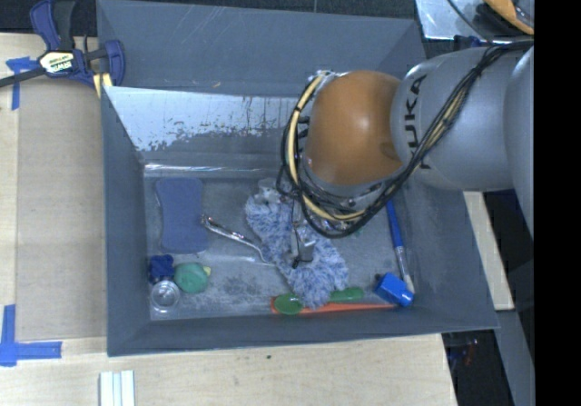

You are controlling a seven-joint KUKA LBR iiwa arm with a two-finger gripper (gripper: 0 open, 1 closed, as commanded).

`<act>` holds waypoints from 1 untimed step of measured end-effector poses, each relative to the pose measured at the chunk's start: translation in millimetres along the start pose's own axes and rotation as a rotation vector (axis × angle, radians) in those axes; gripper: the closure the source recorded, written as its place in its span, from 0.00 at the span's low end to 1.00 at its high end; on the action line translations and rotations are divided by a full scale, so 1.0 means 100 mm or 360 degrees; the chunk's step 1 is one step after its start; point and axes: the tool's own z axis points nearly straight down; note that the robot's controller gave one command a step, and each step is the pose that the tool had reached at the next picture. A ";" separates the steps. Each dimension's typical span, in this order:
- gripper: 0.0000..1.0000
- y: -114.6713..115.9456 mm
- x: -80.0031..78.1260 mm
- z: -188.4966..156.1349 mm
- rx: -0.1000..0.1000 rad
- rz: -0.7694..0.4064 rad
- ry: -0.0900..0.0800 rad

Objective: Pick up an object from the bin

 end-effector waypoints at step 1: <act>0.00 -0.11 0.13 0.24 0.0005 -0.0917 -0.0016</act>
Offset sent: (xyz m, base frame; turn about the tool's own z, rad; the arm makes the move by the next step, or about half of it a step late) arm -0.0333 -0.0101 -0.0298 0.3579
